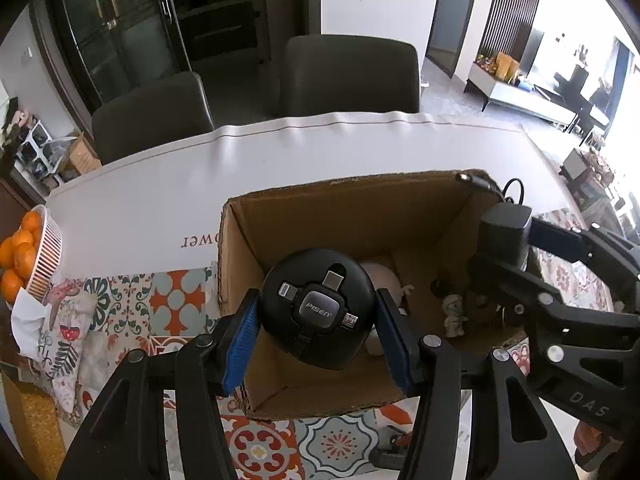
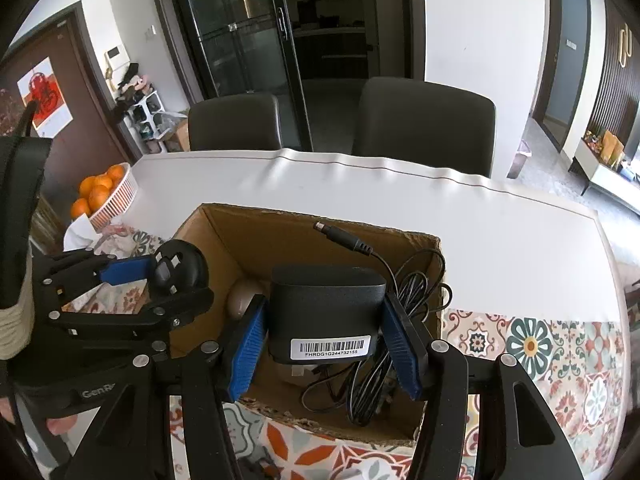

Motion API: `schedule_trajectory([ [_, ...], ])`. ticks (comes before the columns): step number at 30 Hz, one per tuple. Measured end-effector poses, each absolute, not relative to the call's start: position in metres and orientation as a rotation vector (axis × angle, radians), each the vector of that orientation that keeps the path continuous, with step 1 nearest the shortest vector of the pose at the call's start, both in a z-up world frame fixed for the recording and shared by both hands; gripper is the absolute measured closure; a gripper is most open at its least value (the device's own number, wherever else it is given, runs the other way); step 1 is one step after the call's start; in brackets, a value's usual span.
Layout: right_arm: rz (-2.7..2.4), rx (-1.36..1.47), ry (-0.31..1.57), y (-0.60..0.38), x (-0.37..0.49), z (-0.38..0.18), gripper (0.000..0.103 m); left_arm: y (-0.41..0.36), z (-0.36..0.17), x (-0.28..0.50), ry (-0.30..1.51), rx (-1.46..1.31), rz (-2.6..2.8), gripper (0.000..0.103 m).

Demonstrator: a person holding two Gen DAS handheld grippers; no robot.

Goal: Organize rigid objects
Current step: 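Open both grippers to drop the puck and adapter into the box, then move both grippers back toward the bike light and white plug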

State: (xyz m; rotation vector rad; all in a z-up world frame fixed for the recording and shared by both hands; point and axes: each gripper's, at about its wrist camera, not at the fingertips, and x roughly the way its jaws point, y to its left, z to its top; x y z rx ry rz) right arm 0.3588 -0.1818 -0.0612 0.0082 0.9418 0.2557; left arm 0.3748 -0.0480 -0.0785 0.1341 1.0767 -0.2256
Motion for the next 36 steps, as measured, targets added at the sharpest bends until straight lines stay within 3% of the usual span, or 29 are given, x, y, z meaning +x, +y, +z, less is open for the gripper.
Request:
schedule_trajectory([
  [8,0.259,0.006,0.947,-0.179,0.362,-0.062,0.046,-0.038,-0.063,0.367,0.987,0.165,-0.161,0.036],
  [10,0.264,0.002,0.947,-0.177,0.363,-0.063,0.046,-0.033,-0.059,0.364,0.964,0.169,-0.127,0.026],
  [13,0.271,-0.002,0.954,-0.173,0.364,-0.063,0.045,-0.026,-0.053,0.360,0.938,0.161,-0.087,0.024],
  [16,0.250,-0.011,0.943,-0.171,0.363,-0.057,0.038,-0.020,-0.049,0.357,0.935,0.137,-0.075,0.023],
  [29,0.137,-0.006,0.834,-0.183,0.304,-0.020,0.033,-0.024,-0.021,0.304,0.841,0.148,-0.094,0.016],
  [36,0.101,0.023,0.811,-0.193,0.266,-0.010,0.024,-0.029,-0.013,0.272,0.799,0.154,-0.119,0.009],
])
